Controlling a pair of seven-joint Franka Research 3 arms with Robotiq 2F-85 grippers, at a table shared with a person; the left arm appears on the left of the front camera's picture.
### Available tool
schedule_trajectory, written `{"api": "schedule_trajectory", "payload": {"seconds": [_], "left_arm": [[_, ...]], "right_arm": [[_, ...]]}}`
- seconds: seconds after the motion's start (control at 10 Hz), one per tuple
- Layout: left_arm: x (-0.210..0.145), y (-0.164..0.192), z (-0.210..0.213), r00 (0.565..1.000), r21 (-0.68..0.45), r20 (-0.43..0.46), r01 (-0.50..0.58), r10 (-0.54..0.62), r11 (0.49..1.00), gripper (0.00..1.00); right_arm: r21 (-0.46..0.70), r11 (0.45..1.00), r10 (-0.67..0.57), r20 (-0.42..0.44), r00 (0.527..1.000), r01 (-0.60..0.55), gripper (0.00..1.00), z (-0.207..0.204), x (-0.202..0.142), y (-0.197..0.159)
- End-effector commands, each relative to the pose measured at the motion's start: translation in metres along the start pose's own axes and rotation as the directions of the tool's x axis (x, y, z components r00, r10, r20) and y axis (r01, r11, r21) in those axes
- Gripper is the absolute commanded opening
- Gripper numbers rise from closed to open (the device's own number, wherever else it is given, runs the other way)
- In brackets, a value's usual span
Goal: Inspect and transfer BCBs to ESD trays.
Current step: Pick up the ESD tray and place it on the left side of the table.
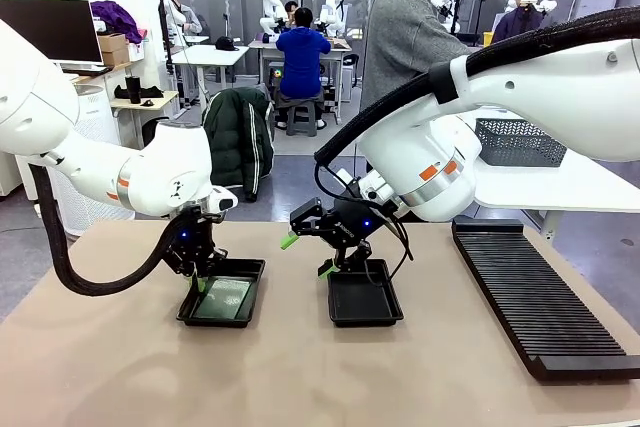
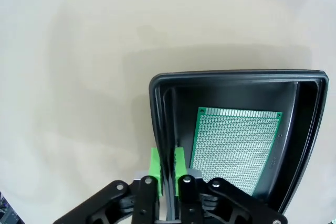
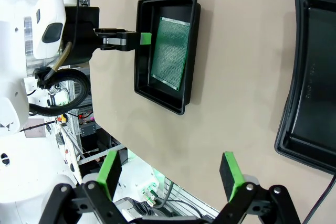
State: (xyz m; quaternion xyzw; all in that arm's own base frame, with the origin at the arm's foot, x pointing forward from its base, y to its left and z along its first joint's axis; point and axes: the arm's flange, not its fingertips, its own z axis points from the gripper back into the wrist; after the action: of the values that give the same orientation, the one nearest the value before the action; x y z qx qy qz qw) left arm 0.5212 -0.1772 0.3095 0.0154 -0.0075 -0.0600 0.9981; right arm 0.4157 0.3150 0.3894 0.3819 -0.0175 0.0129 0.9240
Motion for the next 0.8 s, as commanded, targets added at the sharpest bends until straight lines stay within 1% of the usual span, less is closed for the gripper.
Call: {"api": "schedule_trajectory", "payload": {"seconds": [0.0, 0.2, 0.7], "left_arm": [[-0.001, 0.0006, 0.0009, 1.0, 0.008, 0.006, 0.013, -0.013, 1.0, 0.0], [-0.0001, -0.0005, 0.002, 1.0, -0.011, -0.002, 0.014, -0.014, 1.0, 0.0], [0.0004, -0.0005, 0.0007, 1.0, -0.001, 0.002, 0.001, -0.001, 1.0, 0.0]], "right_arm": [[-0.006, 1.0, -0.009, 0.005, 1.0, 0.009, 1.0, -0.0012, -0.0005, -0.0004], [-0.006, 1.0, -0.009, 0.005, 1.0, 0.009, 1.0, -0.0012, -0.0005, -0.0004], [-0.006, 1.0, -0.009, 0.005, 1.0, 0.009, 1.0, -0.0012, -0.0005, -0.0004]]}}
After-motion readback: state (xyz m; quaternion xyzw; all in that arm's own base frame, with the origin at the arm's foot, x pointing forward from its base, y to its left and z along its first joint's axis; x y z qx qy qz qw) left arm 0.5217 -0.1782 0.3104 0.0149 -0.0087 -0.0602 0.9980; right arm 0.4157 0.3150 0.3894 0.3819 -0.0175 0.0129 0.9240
